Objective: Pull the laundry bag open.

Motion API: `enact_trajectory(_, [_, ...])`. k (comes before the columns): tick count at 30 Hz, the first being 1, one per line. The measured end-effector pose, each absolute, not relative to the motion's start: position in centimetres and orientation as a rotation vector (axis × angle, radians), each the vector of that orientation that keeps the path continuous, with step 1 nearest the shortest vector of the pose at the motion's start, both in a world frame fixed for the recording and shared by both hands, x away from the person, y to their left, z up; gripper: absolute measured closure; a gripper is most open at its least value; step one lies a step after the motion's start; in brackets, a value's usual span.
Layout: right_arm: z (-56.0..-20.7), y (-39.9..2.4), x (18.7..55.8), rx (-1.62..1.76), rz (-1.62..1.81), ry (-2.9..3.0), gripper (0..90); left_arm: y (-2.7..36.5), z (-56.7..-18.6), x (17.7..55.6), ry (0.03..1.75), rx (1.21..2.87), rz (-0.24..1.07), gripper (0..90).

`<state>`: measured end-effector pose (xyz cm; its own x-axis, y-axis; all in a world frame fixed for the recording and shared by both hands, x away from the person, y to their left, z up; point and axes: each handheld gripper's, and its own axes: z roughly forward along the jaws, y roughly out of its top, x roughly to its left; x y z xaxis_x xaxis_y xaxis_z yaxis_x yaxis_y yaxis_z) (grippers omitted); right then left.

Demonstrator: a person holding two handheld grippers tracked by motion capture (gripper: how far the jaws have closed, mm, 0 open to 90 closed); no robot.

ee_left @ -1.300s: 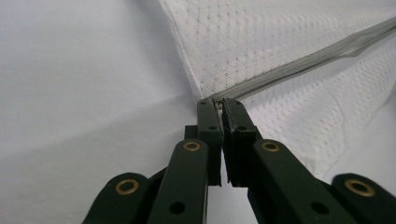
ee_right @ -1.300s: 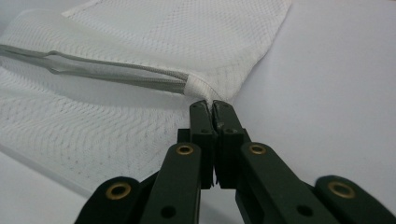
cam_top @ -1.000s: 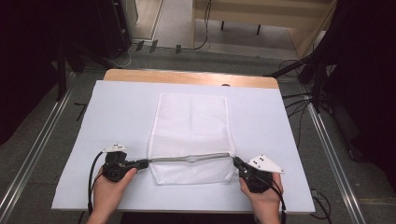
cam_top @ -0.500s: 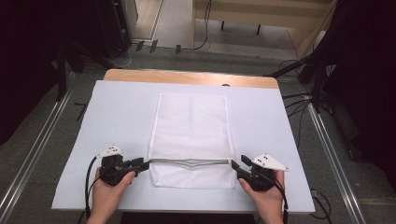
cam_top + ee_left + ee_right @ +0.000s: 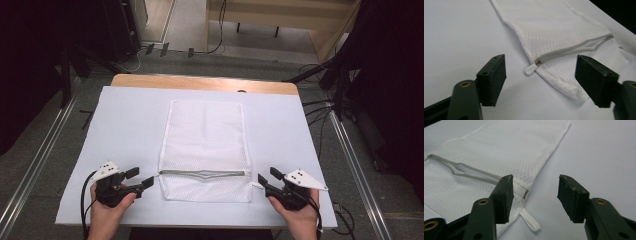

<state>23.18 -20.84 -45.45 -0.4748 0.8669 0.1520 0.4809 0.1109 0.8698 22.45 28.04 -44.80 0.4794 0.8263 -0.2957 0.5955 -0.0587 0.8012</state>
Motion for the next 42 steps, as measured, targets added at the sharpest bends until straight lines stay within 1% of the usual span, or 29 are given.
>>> enact_trajectory(1, [-45.4, -21.1, 23.2, 1.311, 1.322, 1.993, 43.3, 28.5, -44.5, 22.2, 1.200, 1.735, 0.329, 22.4])
enact_trajectory(3, [-45.3, -22.0, 23.1, 1.299, 1.325, 1.977, 39.6, 29.2, -44.2, 22.0, 1.190, 1.710, 0.361, 18.0])
enact_trajectory(4, [-45.3, -22.6, 23.0, 1.296, 1.332, 1.973, 37.1, 29.4, -44.1, 21.9, 1.199, 1.694, 0.371, 15.0])
enact_trajectory(6, [-45.2, -23.3, 22.9, 1.307, 1.331, 1.963, 34.4, 30.3, -43.9, 21.9, 1.193, 1.658, 0.360, 14.1])
enact_trajectory(7, [-45.2, -23.8, 22.8, 1.313, 1.337, 1.956, 32.1, 30.7, -43.9, 21.9, 1.170, 1.655, 0.354, 13.1])
enact_trajectory(9, [-45.2, -24.7, 22.9, 1.324, 1.344, 1.948, 25.9, 31.4, -43.8, 21.9, 1.152, 1.672, 0.361, 8.3])
enact_trajectory(10, [-45.2, -25.3, 23.0, 1.328, 1.340, 1.957, 19.4, 31.6, -43.8, 21.9, 1.154, 1.674, 0.367, 8.1])
enact_trajectory(11, [-45.2, -25.6, 23.1, 1.330, 1.330, 1.960, 18.4, 31.9, -43.7, 22.0, 1.148, 1.709, 0.417, 8.1])
enact_trajectory(12, [-45.2, -25.8, 23.1, 1.338, 1.317, 1.949, 18.4, 32.1, -43.7, 22.0, 1.131, 1.736, 0.456, 7.9])
enact_trajectory(13, [-45.3, -26.1, 23.1, 1.351, 1.308, 1.935, 18.0, 32.1, -43.7, 22.0, 1.131, 1.736, 0.456, 6.8])
enact_trajectory(14, [-45.3, -26.5, 23.2, 1.367, 1.310, 1.926, 17.0, 32.4, -43.6, 22.0, 1.119, 1.755, 0.488, 4.5])
enact_trajectory(15, [-45.3, -26.5, 23.2, 1.367, 1.310, 1.926, 17.0, 32.8, -43.6, 22.0, 1.114, 1.752, 0.497, 4.5])
enact_trajectory(16, [-45.4, -26.8, 23.3, 1.378, 1.321, 1.926, 15.8, 33.2, -43.7, 22.0, 1.113, 1.731, 0.486, 1.5])
enact_trajectory(18, [-45.5, -27.7, 23.3, 1.392, 1.335, 1.915, 15.6, 33.8, -43.7, 22.0, 1.118, 1.702, 0.491, 0.8])
enact_trajectory(19, [-45.5, -28.1, 23.4, 1.398, 1.329, 1.905, 15.6, 34.4, -43.7, 22.1, 1.132, 1.700, 0.537, 0.8])
enact_trajectory(21, [-45.6, -29.0, 23.3, 1.413, 1.329, 1.884, 15.6, 34.9, -43.9, 22.2, 1.133, 1.702, 0.554, 0.0])
enact_trajectory(22, [-45.6, -29.0, 23.3, 1.413, 1.329, 1.884, 15.6, 34.9, -43.9, 22.2, 1.133, 1.702, 0.554, 0.0])
enact_trajectory(23, [-45.7, -30.0, 23.3, 1.433, 1.328, 1.858, 15.6, 35.6, -44.1, 22.4, 1.145, 1.662, 0.529, 0.0])
enact_trajectory(25, [-45.9, -30.8, 23.2, 1.452, 1.324, 1.839, 15.6, 36.0, -44.1, 22.4, 1.152, 1.639, 0.519, 0.0])
enact_trajectory(28, [-46.2, -31.4, 23.2, 1.462, 1.311, 1.827, 15.6, 36.4, -44.1, 22.4, 1.153, 1.623, 0.526, 0.0])
enact_trajectory(42, [-46.7, -30.7, 23.6, 1.457, 1.272, 1.852, 15.6, 35.8, -44.5, 23.0, 1.157, 1.656, 0.546, 0.0])
